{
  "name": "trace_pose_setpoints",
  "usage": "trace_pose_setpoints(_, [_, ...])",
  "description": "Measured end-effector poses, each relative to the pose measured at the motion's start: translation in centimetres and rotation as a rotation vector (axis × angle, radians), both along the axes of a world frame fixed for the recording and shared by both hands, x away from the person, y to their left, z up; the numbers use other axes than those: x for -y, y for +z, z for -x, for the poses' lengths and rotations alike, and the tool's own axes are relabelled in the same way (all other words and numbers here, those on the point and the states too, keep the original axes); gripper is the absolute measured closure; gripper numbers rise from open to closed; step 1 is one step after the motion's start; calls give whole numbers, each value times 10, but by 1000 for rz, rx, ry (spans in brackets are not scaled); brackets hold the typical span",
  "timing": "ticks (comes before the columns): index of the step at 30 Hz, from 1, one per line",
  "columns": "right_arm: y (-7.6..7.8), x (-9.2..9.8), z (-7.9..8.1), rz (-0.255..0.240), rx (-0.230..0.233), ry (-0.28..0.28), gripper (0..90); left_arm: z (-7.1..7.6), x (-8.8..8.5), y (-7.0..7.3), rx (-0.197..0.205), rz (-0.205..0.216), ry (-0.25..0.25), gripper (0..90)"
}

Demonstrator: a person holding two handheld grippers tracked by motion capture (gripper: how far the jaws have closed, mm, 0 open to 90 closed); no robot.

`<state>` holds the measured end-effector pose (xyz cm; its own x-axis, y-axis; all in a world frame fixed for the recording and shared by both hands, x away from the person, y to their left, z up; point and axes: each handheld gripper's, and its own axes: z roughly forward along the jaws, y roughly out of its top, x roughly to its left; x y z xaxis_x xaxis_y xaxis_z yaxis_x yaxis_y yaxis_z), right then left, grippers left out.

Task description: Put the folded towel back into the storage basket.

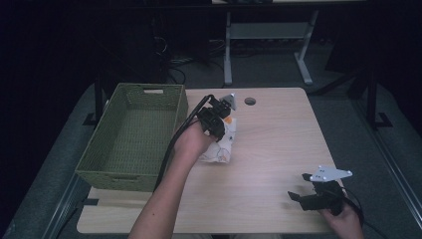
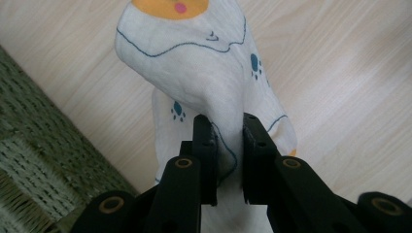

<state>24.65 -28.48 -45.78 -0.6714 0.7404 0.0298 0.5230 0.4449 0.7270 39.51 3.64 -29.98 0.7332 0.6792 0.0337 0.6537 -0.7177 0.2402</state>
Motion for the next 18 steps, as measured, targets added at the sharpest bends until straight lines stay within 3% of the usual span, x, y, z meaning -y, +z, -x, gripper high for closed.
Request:
trace_pose_setpoints(7, [0,0,-1,9,3,3,157,-1,-12,16,6,-13,16,795])
trace_pose_setpoints(18, [0,0,-1,7,2,-2,157,-2,-33,36,13,5,48,795])
